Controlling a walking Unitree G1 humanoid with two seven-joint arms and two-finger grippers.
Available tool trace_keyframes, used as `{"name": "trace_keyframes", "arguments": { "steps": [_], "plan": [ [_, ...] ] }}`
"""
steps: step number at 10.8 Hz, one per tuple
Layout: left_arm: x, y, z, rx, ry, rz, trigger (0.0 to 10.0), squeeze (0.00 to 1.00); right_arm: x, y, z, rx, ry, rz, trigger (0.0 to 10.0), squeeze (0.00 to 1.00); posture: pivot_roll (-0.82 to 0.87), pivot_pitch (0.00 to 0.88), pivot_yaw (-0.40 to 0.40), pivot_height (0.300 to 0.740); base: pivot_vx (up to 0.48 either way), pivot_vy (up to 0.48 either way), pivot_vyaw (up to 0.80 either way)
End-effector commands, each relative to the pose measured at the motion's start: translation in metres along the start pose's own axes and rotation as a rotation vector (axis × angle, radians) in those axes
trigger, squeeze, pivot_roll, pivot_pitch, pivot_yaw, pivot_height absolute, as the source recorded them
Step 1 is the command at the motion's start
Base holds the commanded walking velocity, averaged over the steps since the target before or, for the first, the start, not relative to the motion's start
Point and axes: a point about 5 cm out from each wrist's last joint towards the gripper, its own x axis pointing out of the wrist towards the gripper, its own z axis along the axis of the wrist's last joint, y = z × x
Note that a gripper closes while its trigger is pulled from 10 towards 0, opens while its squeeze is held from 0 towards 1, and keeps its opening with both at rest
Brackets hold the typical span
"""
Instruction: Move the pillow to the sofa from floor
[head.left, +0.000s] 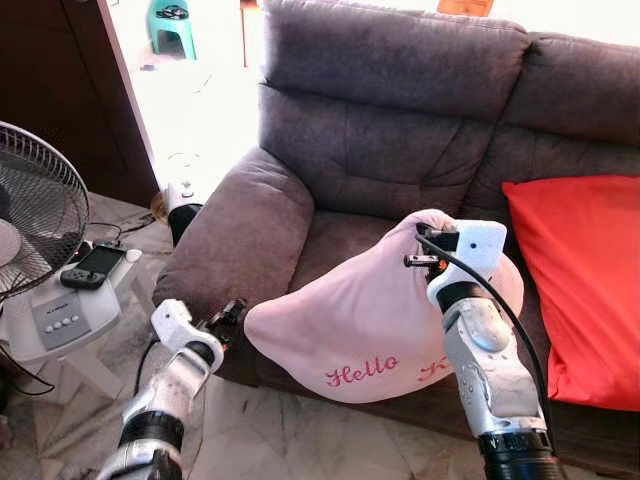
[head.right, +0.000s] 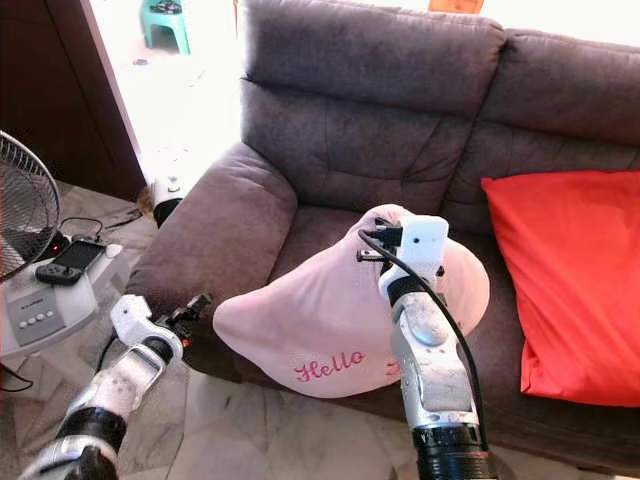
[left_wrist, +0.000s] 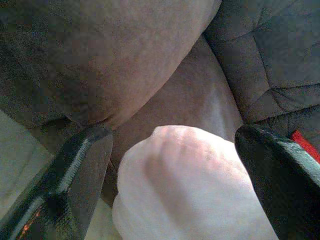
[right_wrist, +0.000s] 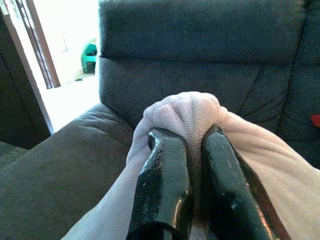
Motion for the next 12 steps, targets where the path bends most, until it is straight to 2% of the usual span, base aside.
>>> {"name": "trace_keyframes", "arguments": {
  "steps": [1,3,6,10,12],
  "plan": [
    [0.003,-0.003,0.002,-0.005,0.002,-0.008,10.0,0.00,0.001,0.001,0.025,0.000,-0.107,0.004,10.0,0.00,0.04,0.000,-0.071,0.740,0.000,0.000,0.00],
    [0.009,-0.008,0.004,-0.058,-0.003,-0.018,10.0,0.00,0.001,0.000,0.026,-0.002,-0.108,0.003,10.0,0.00,0.03,0.000,-0.073,0.740,0.000,0.000,0.00],
    [0.015,-0.014,-0.006,-0.061,0.059,-0.012,10.0,0.00,0.000,-0.003,0.029,-0.008,-0.111,-0.004,10.0,0.00,0.01,0.010,-0.074,0.740,0.000,0.000,0.00],
    [0.015,-0.014,-0.022,0.016,0.165,-0.013,10.0,0.00,0.000,-0.003,0.031,-0.010,-0.113,-0.002,10.0,0.00,0.01,0.019,-0.076,0.740,0.000,0.000,0.00],
    [0.013,-0.010,-0.030,-0.001,0.193,0.007,10.0,0.00,0.000,-0.002,0.031,-0.010,-0.112,0.001,10.0,0.00,0.00,0.022,-0.077,0.740,0.000,0.000,0.00]
  ]
}}
